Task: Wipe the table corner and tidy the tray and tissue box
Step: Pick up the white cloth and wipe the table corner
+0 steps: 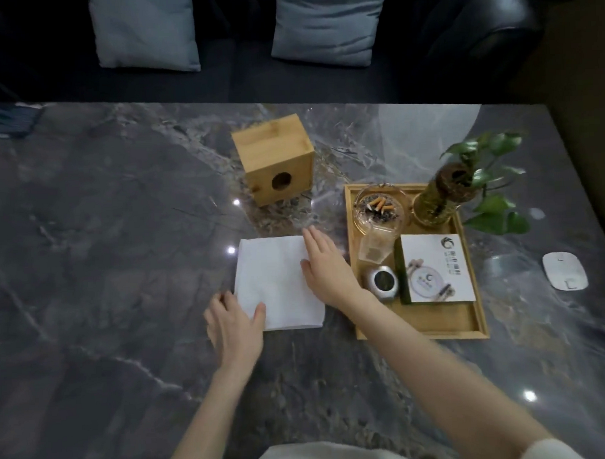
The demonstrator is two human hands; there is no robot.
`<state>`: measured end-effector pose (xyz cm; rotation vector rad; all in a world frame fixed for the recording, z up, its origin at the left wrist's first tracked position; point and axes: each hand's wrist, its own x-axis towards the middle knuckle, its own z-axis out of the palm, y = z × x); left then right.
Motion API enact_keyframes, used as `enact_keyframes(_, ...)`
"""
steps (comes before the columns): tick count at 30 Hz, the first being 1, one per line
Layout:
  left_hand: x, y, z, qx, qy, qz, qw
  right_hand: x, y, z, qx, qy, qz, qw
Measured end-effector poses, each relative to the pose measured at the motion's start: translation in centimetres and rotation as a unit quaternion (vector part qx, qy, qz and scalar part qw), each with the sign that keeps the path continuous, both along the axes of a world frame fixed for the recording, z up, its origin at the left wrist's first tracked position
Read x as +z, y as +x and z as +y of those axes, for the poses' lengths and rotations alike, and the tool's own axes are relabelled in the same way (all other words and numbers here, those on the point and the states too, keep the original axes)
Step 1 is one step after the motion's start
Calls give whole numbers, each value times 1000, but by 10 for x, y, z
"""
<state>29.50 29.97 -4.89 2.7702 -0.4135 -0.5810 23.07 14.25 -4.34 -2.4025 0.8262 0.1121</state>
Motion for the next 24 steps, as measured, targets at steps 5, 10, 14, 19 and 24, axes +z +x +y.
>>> enact_keyframes(5,-7,-3,-1,3,-62,8,998,-19,3,8,-8,-27,47,999)
enact_keyframes(10,-3,-4,-13,9,-108,35,993,-15,7,14,-33,-12,14,999)
enact_keyframes(14,-3,-1,-18,18,-135,55,989,-12,7,20,-69,46,-15,996)
enact_keyframes(19,7,-2,-17,55,-188,106,975,-2,5,18,-80,85,-35,993)
enact_keyframes(24,26,0,-22,85,-262,154,949,22,-10,7,-99,142,-84,981)
